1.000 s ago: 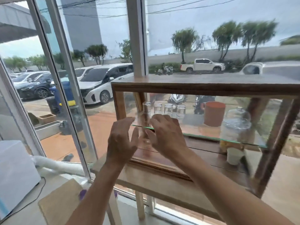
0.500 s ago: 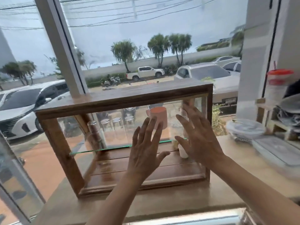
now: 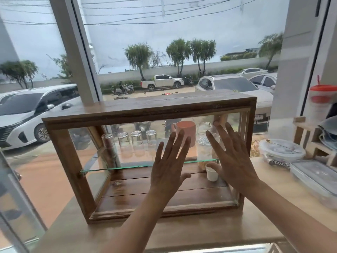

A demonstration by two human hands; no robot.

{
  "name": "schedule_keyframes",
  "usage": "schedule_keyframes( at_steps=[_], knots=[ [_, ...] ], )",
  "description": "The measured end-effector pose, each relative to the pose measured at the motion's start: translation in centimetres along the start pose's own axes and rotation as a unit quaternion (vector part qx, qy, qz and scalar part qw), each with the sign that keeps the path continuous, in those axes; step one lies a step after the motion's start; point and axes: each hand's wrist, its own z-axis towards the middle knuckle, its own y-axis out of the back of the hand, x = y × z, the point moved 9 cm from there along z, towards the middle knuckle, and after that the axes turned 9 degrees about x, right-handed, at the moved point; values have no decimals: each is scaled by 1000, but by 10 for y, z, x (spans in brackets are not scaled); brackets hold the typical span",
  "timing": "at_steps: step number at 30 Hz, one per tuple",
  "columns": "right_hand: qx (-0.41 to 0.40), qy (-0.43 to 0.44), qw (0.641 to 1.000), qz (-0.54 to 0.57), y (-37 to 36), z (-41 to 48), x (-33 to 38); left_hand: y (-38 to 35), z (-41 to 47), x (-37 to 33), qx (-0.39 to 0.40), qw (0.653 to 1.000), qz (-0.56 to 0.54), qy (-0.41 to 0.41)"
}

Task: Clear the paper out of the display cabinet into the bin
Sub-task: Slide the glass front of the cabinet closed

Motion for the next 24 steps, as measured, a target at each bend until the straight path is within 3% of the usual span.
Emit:
schedule_keyframes(
  at_steps=[24],
  knots=[
    [12,36,999,-25,-30,53,192,4,-79,189,31,995,82,49]
  ],
)
